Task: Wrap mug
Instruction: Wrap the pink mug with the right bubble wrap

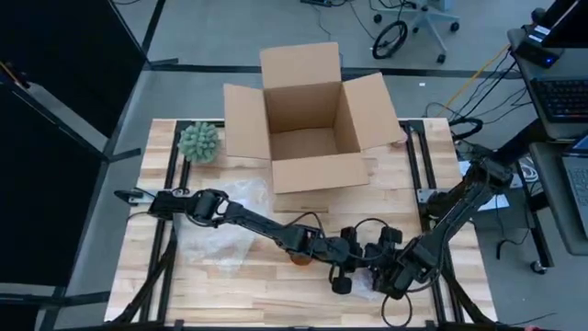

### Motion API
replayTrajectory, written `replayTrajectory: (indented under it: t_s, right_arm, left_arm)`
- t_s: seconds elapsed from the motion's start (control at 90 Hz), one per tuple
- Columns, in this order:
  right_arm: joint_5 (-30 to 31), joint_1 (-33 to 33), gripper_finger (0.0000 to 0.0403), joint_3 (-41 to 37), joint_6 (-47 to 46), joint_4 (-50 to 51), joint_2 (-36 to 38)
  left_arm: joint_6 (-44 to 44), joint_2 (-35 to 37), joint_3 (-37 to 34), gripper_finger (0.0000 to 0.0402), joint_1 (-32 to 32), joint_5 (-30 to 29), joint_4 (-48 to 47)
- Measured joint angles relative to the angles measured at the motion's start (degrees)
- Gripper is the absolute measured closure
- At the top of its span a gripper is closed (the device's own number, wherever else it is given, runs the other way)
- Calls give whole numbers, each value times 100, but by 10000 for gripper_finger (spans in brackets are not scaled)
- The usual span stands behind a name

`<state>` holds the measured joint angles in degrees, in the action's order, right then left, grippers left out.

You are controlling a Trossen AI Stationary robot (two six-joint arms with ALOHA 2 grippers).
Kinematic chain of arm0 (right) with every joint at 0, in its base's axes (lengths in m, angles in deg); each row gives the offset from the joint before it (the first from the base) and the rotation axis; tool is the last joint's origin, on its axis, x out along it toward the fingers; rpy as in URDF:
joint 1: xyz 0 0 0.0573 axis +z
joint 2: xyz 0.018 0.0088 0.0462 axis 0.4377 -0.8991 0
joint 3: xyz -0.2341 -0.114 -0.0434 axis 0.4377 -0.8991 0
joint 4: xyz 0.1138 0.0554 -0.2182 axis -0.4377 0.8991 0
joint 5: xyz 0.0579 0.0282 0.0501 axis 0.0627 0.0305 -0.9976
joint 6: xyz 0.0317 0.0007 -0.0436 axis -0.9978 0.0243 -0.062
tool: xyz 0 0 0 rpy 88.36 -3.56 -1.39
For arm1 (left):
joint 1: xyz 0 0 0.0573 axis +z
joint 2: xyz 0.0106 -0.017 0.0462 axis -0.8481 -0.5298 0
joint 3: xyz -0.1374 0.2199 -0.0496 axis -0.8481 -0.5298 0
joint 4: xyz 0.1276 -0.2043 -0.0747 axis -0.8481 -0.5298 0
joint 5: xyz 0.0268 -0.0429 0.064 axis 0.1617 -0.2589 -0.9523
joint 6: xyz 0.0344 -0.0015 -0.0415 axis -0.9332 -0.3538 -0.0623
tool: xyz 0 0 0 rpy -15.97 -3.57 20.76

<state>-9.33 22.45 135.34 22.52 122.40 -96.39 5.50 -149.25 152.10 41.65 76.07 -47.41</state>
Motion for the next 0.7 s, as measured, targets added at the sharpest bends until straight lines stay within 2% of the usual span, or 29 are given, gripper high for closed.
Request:
replayTrajectory:
  t_s: [0.156, 0.4, 0.7]
  right_arm:
    - [-83, -1, 161, -261, -13, -379, -1]
    - [-136, -9, 161, -276, -13, -391, -12]
    - [-206, 9, 161, -291, -31, -347, -20]
  left_arm:
    - [0, -2, 0, 402, -7, 13, 15]
    - [-158, 80, -7, 402, -5, -2, -123]
    - [-378, 683, -17, 402, -175, -461, -756]
